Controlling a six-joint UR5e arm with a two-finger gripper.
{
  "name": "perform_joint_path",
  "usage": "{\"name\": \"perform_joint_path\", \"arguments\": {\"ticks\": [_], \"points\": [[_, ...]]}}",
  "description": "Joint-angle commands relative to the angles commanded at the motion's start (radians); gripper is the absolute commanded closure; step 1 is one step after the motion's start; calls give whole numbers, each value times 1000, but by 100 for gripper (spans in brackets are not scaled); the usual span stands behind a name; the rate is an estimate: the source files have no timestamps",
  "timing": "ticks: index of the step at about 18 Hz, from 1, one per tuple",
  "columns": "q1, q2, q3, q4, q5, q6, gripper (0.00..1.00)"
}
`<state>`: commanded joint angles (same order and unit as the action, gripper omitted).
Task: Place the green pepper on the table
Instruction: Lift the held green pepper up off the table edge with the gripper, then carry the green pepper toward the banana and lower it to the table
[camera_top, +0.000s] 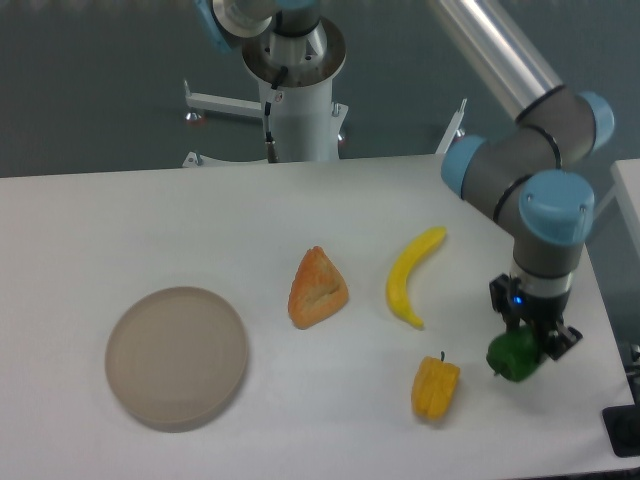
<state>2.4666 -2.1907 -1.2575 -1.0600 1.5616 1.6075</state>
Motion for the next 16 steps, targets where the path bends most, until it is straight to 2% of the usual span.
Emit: {"name": "perform_joint_path", "arguments": {"ticks": [3, 8, 12, 16], "points": [[18, 40, -92, 14, -14, 35, 80], [34, 78, -186, 14, -71, -23, 80], [34, 85, -214, 11, -78, -184, 79], [48, 89, -237, 12, -109, -187, 79]]}}
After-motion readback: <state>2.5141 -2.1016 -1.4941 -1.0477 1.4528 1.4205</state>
